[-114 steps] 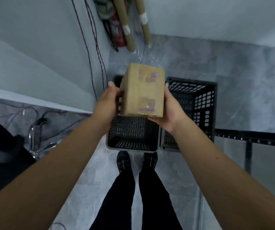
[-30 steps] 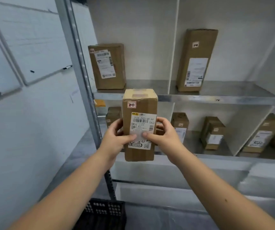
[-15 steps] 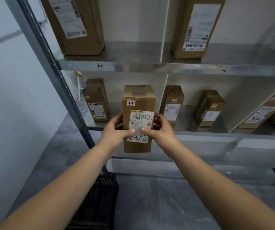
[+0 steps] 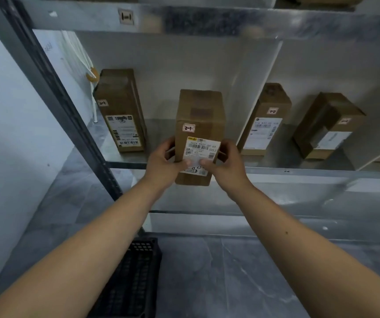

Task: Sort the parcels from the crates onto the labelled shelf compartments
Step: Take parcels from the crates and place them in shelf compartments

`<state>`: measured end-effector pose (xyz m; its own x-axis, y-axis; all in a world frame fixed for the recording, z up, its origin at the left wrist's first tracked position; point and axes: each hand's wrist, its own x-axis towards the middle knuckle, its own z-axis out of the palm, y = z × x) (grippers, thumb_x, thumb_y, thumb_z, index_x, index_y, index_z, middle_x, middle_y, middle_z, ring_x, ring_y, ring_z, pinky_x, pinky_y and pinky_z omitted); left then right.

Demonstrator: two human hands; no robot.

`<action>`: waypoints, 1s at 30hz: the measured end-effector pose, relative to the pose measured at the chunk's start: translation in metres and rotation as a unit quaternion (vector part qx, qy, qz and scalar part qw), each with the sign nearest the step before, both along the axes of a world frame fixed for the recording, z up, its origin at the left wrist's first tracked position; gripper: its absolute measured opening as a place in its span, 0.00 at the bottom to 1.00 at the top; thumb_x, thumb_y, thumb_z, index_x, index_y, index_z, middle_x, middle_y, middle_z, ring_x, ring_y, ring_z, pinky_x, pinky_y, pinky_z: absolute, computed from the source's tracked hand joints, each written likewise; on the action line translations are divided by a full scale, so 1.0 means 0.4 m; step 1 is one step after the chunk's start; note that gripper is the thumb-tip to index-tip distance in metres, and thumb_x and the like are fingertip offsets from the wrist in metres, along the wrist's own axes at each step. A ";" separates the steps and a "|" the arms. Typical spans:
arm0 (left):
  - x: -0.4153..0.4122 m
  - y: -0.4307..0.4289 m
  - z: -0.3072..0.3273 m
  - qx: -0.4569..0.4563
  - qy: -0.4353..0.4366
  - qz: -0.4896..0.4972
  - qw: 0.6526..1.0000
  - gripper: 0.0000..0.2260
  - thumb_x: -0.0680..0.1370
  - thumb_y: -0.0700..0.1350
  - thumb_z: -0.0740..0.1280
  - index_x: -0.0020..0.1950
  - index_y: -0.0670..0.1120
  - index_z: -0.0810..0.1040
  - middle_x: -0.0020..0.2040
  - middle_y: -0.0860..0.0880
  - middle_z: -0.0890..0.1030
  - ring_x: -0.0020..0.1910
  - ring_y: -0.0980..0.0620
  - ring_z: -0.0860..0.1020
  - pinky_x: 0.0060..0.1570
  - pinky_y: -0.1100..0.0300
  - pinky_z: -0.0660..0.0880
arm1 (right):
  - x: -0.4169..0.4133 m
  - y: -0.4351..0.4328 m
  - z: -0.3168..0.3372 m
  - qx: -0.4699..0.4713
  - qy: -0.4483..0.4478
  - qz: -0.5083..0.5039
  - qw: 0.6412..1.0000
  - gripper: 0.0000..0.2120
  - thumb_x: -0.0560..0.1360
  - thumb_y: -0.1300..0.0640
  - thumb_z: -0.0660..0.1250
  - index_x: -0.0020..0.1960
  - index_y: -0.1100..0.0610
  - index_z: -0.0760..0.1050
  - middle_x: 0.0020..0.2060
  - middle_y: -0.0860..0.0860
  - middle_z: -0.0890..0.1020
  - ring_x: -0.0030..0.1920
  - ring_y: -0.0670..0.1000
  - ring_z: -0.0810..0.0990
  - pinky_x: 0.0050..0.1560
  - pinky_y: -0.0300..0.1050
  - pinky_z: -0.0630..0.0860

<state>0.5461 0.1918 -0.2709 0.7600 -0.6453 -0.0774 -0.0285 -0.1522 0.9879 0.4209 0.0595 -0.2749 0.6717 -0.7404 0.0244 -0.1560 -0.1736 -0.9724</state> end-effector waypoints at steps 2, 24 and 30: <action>0.013 -0.017 -0.027 -0.003 -0.025 0.001 1.000 0.25 0.75 0.39 0.77 0.71 0.53 0.77 0.62 0.58 0.84 0.66 0.55 0.80 0.63 0.49 0.81 | 0.014 -0.020 -0.034 -0.011 -0.015 -0.002 1.000 0.26 0.75 0.60 0.78 0.67 0.51 0.71 0.65 0.47 0.81 0.68 0.49 0.78 0.67 0.55 0.79; 0.125 -0.209 -0.013 0.028 -0.048 0.034 0.998 0.28 0.81 0.38 0.71 0.78 0.56 0.69 0.70 0.53 0.80 0.72 0.49 0.76 0.69 0.43 0.76 | 0.190 -0.163 -0.026 -0.012 0.027 0.025 0.999 0.25 0.83 0.57 0.68 0.76 0.54 0.63 0.69 0.51 0.79 0.68 0.52 0.78 0.66 0.50 0.79; 0.072 -0.169 -0.041 0.084 -0.069 0.022 0.994 0.33 0.82 0.44 0.70 0.83 0.55 0.56 0.76 0.53 0.74 0.75 0.51 0.71 0.73 0.48 0.70 | 0.139 -0.092 -0.062 0.026 0.032 -0.028 0.999 0.29 0.82 0.49 0.69 0.78 0.53 0.62 0.70 0.48 0.77 0.69 0.49 0.76 0.70 0.50 0.74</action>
